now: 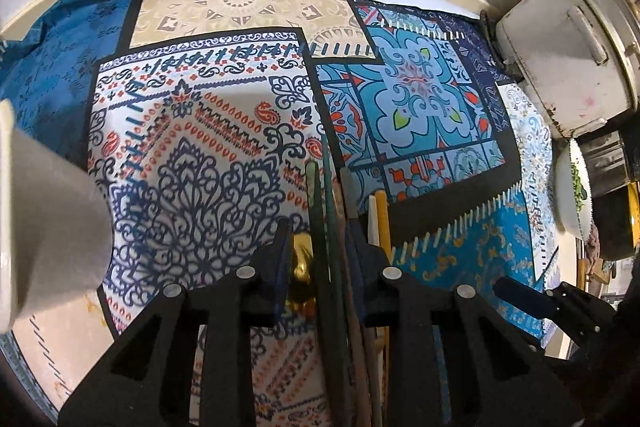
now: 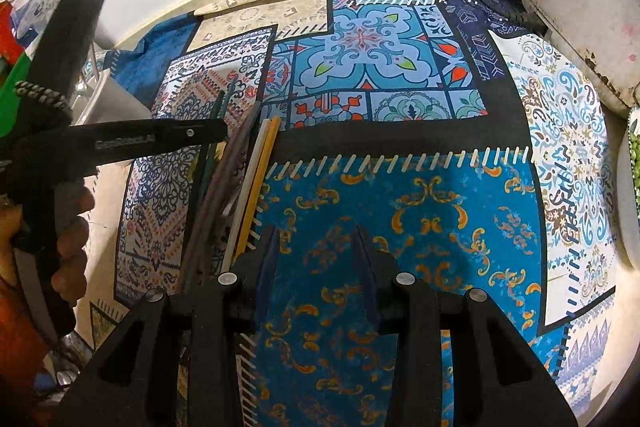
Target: Organize utensils
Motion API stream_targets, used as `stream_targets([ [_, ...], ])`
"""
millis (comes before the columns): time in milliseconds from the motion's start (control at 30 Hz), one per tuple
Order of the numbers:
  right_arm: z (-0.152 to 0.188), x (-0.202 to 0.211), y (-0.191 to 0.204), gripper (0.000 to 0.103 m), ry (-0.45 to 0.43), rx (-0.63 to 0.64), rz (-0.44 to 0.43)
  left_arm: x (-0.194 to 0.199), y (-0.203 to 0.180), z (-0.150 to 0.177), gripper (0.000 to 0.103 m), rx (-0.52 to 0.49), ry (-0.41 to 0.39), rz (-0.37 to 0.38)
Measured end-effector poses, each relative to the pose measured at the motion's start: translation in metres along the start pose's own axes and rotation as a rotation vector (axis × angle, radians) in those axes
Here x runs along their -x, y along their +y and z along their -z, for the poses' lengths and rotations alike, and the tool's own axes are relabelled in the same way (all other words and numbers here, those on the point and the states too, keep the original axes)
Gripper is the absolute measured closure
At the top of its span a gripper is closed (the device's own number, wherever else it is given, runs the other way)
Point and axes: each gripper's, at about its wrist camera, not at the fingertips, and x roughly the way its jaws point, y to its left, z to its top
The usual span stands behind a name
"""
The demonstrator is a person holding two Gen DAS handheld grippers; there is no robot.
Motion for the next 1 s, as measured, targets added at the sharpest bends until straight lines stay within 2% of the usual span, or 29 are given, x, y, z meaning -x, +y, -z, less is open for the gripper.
stream_targets([
  [67, -0.003, 0.000, 0.000, 0.069, -0.002, -0.003, -0.002, -0.004, -0.002, -0.002, 0.079, -0.010, 0.004, -0.004],
  [133, -0.005, 0.000, 0.000, 0.069, -0.004, -0.004, -0.004, -0.007, -0.003, -0.003, 0.092, -0.018, 0.016, 0.002],
  [200, -0.008, 0.000, 0.002, 0.069, -0.006, -0.004, -0.006, -0.008, -0.005, -0.004, 0.097, -0.024, 0.014, 0.011],
  [500, -0.022, -0.008, 0.016, 0.069, -0.007, 0.012, -0.026, 0.009, -0.005, 0.002, 0.098, -0.055, -0.024, 0.020],
  [600, -0.027, -0.012, 0.024, 0.069, -0.001, 0.018, -0.041, 0.027, 0.002, 0.006, 0.098, -0.042, -0.057, 0.028],
  [800, -0.032, -0.024, 0.048, 0.069, 0.004, 0.063, -0.074, 0.075, 0.015, 0.020, 0.098, -0.059, -0.160, -0.006],
  [1000, -0.055, -0.045, 0.067, 0.069, -0.007, 0.072, -0.092, 0.112, 0.035, 0.034, 0.098, -0.055, -0.235, -0.034],
])
